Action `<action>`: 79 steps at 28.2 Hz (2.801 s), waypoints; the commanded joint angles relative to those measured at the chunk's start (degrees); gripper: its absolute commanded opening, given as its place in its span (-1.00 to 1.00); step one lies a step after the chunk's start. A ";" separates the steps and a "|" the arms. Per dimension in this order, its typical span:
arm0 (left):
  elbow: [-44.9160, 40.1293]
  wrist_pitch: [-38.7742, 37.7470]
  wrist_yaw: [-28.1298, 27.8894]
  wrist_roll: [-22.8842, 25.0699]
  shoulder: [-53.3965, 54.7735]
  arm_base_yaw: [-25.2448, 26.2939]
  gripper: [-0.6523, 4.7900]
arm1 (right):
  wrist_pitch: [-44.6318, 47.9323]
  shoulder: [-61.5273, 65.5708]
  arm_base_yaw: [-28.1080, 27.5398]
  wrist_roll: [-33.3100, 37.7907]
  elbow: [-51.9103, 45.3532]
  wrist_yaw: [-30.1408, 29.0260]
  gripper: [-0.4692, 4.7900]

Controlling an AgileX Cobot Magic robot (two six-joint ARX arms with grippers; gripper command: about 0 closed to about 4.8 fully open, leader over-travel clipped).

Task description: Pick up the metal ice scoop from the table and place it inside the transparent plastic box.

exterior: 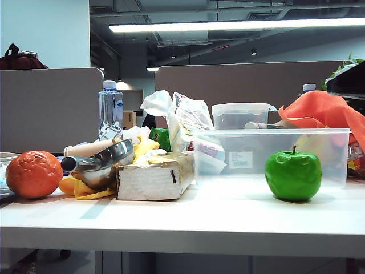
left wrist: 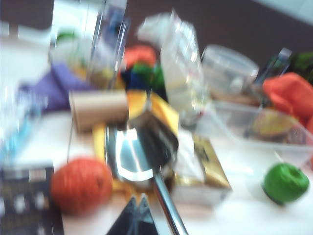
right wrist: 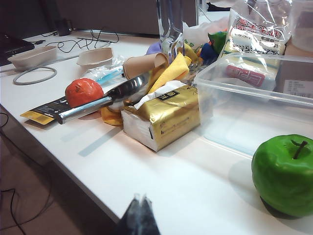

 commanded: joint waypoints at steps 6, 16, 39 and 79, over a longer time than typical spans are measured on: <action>19.12 -12.28 22.34 -5.11 36.04 -1.44 0.33 | 0.79 0.09 0.13 -0.02 0.11 0.04 -0.82; 30.12 -15.87 7.50 -2.73 64.39 -18.43 1.00 | 0.76 0.39 0.13 -0.02 0.11 0.04 -0.82; 31.45 -3.52 3.13 -5.31 79.01 -18.45 -0.78 | 0.76 0.39 0.13 -0.02 0.11 0.07 -0.82; 89.42 -28.04 -32.50 60.08 104.15 -40.02 -0.78 | 0.76 0.35 0.00 -0.02 0.11 0.07 -0.82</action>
